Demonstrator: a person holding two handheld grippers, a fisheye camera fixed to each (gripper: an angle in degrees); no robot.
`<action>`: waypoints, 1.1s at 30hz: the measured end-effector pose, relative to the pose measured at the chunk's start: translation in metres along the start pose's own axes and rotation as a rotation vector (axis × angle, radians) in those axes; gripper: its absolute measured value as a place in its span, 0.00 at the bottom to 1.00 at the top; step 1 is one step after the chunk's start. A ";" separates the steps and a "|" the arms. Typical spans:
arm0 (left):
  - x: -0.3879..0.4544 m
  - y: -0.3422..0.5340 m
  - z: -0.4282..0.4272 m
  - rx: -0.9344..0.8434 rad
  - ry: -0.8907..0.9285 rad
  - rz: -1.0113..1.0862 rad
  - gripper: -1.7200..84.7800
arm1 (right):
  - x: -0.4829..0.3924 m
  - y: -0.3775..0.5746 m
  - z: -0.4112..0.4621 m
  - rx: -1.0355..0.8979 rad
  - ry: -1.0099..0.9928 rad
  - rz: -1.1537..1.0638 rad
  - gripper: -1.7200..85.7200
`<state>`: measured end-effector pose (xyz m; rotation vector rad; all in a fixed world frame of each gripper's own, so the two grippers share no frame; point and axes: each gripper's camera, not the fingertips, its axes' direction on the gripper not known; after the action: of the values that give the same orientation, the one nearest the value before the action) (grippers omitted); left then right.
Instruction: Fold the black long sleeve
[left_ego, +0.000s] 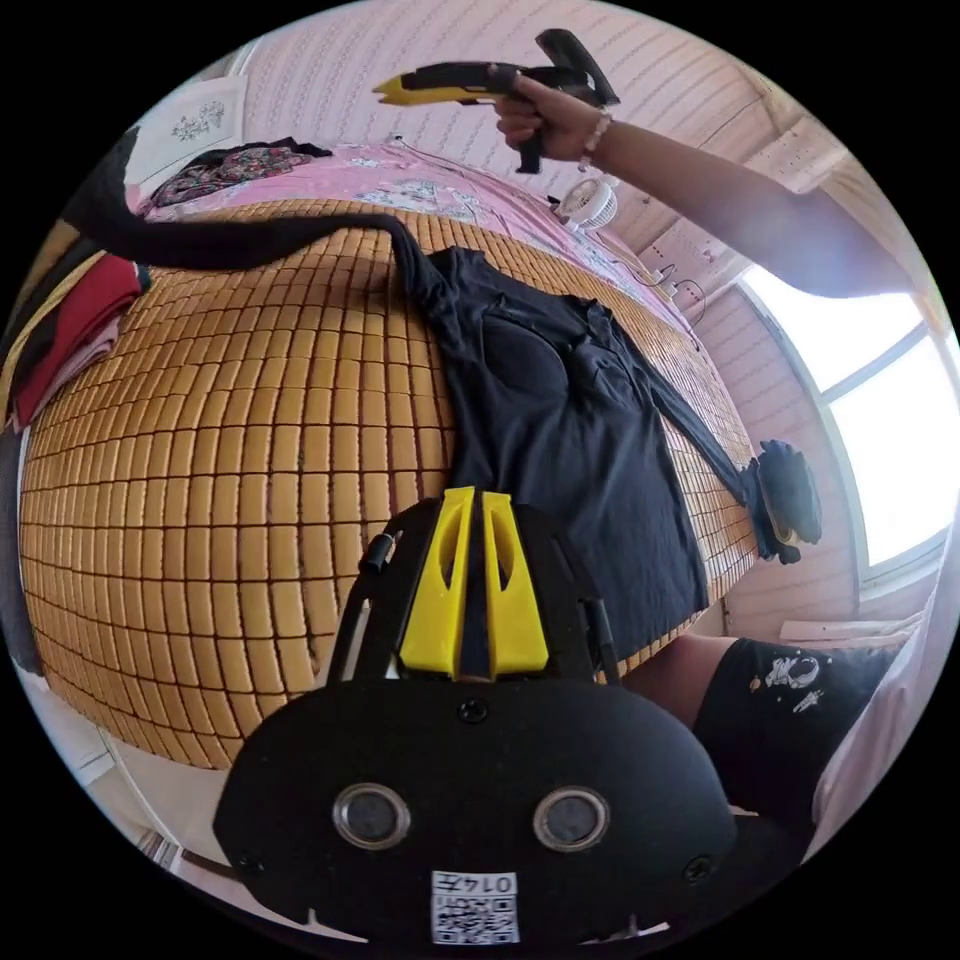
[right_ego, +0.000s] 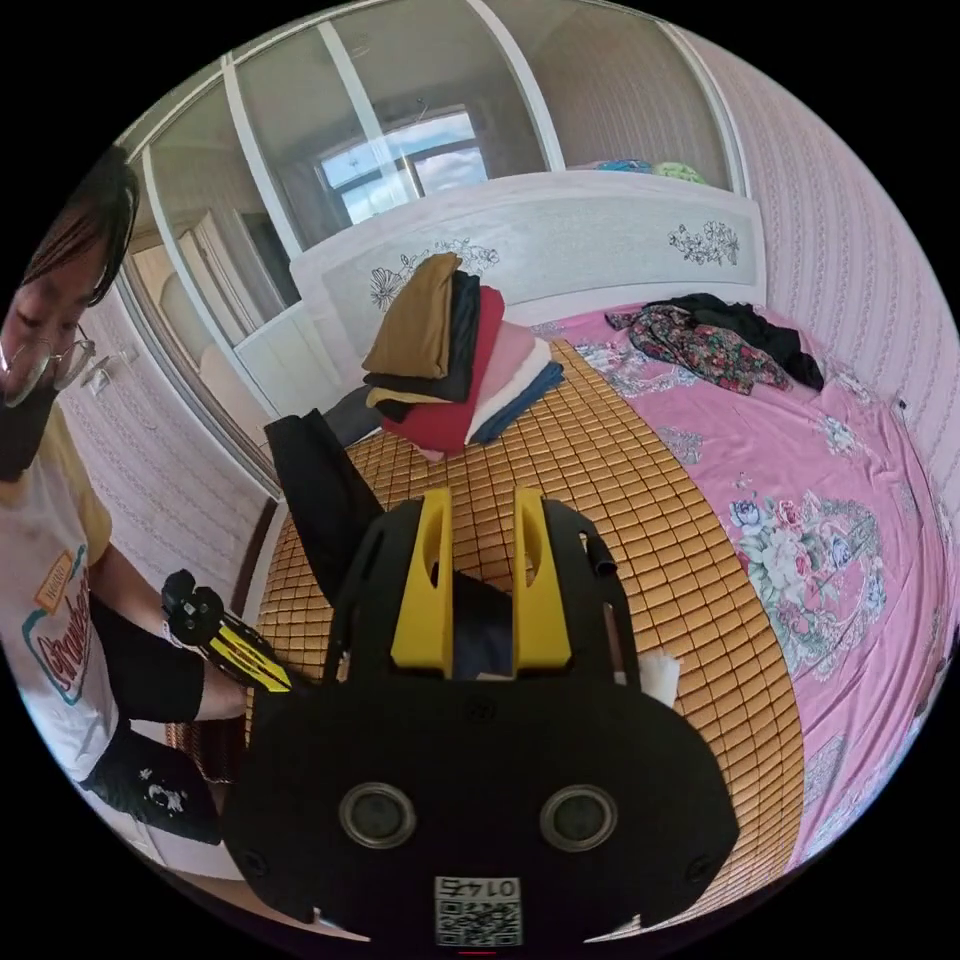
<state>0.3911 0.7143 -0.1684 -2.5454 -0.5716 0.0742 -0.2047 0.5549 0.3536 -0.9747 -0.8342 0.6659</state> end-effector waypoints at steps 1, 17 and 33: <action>-0.013 0.013 -0.012 0.012 -0.008 -0.042 0.02 | 0.005 0.012 0.010 -0.044 0.014 0.044 0.12; -0.113 0.062 -0.003 0.130 -0.261 -0.230 0.10 | -0.081 0.136 0.104 -0.288 0.067 0.323 0.11; -0.240 0.166 -0.060 0.348 -0.173 -0.512 0.01 | -0.126 0.137 0.105 -0.312 0.049 0.316 0.11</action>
<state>0.2460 0.4583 -0.2154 -2.0055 -1.1515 0.1922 -0.3756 0.5573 0.2248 -1.4195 -0.7601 0.7911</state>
